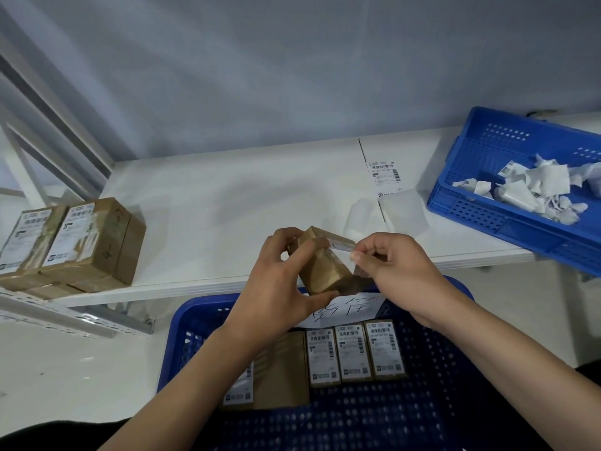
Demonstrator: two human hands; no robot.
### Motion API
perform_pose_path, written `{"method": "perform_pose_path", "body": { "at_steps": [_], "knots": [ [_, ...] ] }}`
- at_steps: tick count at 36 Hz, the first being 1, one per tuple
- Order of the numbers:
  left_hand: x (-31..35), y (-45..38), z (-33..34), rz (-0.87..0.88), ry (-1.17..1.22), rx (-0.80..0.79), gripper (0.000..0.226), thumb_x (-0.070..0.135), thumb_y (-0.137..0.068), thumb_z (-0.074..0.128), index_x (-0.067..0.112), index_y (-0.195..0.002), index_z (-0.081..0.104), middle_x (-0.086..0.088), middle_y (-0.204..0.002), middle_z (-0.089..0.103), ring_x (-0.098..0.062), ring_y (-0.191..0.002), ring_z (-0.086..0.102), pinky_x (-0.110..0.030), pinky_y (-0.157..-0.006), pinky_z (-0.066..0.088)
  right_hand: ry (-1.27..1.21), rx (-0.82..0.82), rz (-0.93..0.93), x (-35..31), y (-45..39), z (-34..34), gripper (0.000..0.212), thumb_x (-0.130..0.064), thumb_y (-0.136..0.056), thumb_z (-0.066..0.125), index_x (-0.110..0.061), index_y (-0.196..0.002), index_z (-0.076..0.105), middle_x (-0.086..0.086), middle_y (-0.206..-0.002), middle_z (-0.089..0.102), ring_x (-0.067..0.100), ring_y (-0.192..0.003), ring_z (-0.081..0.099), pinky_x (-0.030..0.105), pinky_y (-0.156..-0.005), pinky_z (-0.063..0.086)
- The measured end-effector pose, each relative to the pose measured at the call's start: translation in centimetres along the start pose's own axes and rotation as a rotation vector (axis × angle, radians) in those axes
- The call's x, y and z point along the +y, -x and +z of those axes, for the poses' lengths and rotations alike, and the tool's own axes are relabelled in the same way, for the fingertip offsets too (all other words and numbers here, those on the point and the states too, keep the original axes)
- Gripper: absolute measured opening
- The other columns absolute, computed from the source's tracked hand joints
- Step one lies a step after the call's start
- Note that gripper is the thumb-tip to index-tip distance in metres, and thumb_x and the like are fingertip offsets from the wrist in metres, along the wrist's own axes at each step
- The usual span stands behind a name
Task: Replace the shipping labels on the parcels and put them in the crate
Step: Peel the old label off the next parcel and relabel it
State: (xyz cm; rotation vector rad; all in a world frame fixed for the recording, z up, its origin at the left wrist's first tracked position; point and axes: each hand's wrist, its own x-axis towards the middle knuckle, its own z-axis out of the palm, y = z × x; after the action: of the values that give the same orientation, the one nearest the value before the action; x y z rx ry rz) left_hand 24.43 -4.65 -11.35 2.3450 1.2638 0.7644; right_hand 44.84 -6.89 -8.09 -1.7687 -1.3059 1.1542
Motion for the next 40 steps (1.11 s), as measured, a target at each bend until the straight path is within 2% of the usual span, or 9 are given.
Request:
{"method": "perform_pose_path", "body": {
  "at_steps": [4, 8, 15, 19, 23, 27, 32, 37, 40],
  "knots": [
    [0.1, 0.0, -0.1, 0.022, -0.006, 0.008, 0.078, 0.04, -0.068, 0.093, 0.035, -0.134, 0.051, -0.002, -0.135, 0.045, -0.022, -0.12, 0.051, -0.029, -0.092, 0.055, -0.011, -0.005, 0.02, 0.0, -0.2, -0.2, 0.011, -0.021, -0.098, 0.063, -0.021, -0.091, 0.071, 0.001, -0.084, 0.072, 0.016, -0.083, 0.069, 0.029, -0.08, 0.055],
    [0.1, 0.0, -0.1, 0.025, -0.024, 0.002, 0.079, 0.041, -0.068, 0.093, 0.036, -0.134, 0.049, -0.003, -0.136, 0.045, -0.022, -0.12, 0.051, -0.025, -0.092, 0.051, -0.013, 0.002, 0.036, 0.1, -0.4, -0.1, 0.011, -0.02, -0.099, 0.062, -0.02, -0.092, 0.071, 0.001, -0.082, 0.072, 0.007, -0.076, 0.068, 0.023, -0.073, 0.051],
    [0.5, 0.1, -0.1, 0.044, -0.079, -0.008, 0.082, 0.039, -0.067, 0.093, 0.036, -0.133, 0.045, -0.006, -0.133, 0.047, -0.023, -0.118, 0.049, -0.02, -0.088, 0.044, 0.007, 0.019, 0.06, 0.3, -0.3, 0.0, 0.013, -0.019, -0.1, 0.06, -0.017, -0.091, 0.07, 0.002, -0.08, 0.07, 0.013, -0.077, 0.065, 0.023, -0.067, 0.049],
    [0.7, 0.1, 0.0, 0.054, -0.088, -0.005, 0.082, 0.038, -0.066, 0.094, 0.034, -0.133, 0.046, -0.009, -0.133, 0.048, -0.026, -0.117, 0.051, -0.023, -0.088, 0.045, 0.007, 0.029, 0.075, 0.5, -0.5, -0.2, 0.012, -0.02, -0.099, 0.062, -0.019, -0.091, 0.071, 0.007, -0.088, 0.07, 0.019, -0.085, 0.065, 0.029, -0.078, 0.053],
    [0.8, 0.2, 0.1, 0.053, -0.094, -0.016, 0.083, 0.038, -0.067, 0.093, 0.035, -0.134, 0.044, -0.009, -0.135, 0.048, -0.026, -0.12, 0.05, -0.018, -0.087, 0.042, -0.031, 0.02, 0.109, 0.7, -0.7, -0.1, 0.012, -0.02, -0.098, 0.063, -0.018, -0.091, 0.071, 0.01, -0.09, 0.071, 0.023, -0.088, 0.067, 0.036, -0.086, 0.055],
    [0.5, 0.3, 0.0, 0.033, -0.065, -0.024, 0.084, 0.037, -0.067, 0.094, 0.035, -0.137, 0.046, -0.006, -0.138, 0.045, -0.025, -0.123, 0.049, -0.013, -0.09, 0.039, -0.092, -0.01, 0.105, 0.6, -0.5, 0.1, 0.01, -0.02, -0.1, 0.061, -0.018, -0.095, 0.07, 0.002, -0.082, 0.072, 0.02, -0.087, 0.07, 0.032, -0.085, 0.056],
    [0.1, 0.3, -0.5, 0.021, -0.045, -0.016, 0.084, 0.036, -0.07, 0.093, 0.04, -0.138, 0.042, -0.005, -0.141, 0.042, -0.027, -0.126, 0.049, -0.028, -0.094, 0.05, -0.171, -0.056, 0.036, 0.1, -0.2, 0.3, 0.016, -0.014, -0.101, 0.057, -0.024, -0.101, 0.07, -0.001, -0.081, 0.069, 0.006, -0.074, 0.069, 0.022, -0.077, 0.053],
    [0.1, 0.4, -1.0, 0.062, -0.078, 0.005, 0.078, 0.038, -0.074, 0.09, 0.038, -0.137, 0.043, -0.004, -0.147, 0.038, -0.032, -0.128, 0.05, -0.037, -0.092, 0.056, -0.208, -0.084, -0.02, -0.2, -0.1, 0.4, 0.026, -0.008, -0.102, 0.053, -0.021, -0.106, 0.074, 0.003, -0.083, 0.065, 0.016, -0.078, 0.063, 0.039, -0.093, 0.053],
    [0.0, 0.5, -0.9, 0.074, -0.096, 0.006, 0.077, 0.038, -0.076, 0.088, 0.037, -0.138, 0.043, -0.008, -0.149, 0.038, -0.033, -0.129, 0.049, -0.039, -0.094, 0.054, -0.152, -0.105, -0.052, -0.3, 0.0, 0.3, 0.027, -0.009, -0.101, 0.054, -0.027, -0.104, 0.074, 0.001, -0.084, 0.067, 0.014, -0.08, 0.065, 0.034, -0.091, 0.054]
  ]
}}
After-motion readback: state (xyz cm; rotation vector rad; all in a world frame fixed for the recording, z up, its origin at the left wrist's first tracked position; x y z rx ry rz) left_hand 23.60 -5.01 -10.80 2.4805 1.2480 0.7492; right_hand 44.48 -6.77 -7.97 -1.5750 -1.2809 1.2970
